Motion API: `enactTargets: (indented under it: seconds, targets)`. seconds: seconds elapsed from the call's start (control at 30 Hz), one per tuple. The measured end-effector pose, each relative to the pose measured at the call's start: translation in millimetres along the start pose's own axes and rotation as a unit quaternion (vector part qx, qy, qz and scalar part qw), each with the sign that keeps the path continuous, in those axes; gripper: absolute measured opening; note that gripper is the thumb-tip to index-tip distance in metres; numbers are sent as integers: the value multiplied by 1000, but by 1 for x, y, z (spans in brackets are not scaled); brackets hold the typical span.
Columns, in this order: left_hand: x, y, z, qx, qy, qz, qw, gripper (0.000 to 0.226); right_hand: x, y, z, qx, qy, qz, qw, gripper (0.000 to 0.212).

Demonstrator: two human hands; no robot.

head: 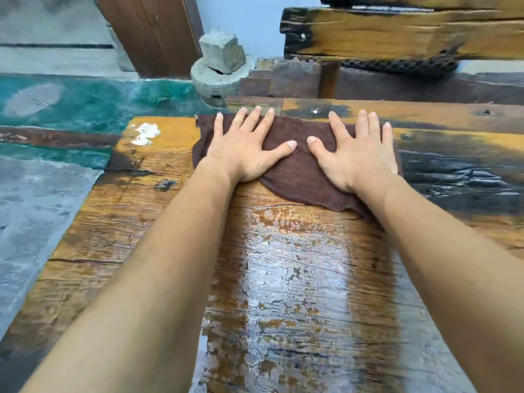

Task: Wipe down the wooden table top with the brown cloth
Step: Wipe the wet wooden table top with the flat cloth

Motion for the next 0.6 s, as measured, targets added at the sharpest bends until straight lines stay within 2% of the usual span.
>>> enactTargets:
  seconds: [0.3,0.6]
  targets:
    - [3,38,1,12,9,13,1000,97,-1,30,3,-4,-1,-14,1000,83]
    - [-2,143,12,-3,12,37,999,94,-3,132,26,-17,-14,-5,1000,82]
Point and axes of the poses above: each hand's wrist, its own y-axis away from the middle knuckle, its own x-axis out of the palm, z = x × y, the point moved 10 cm from there along -y, towards the middle knuckle, and after that the axes turned 10 degrees about -z, right-handed, at the moved point
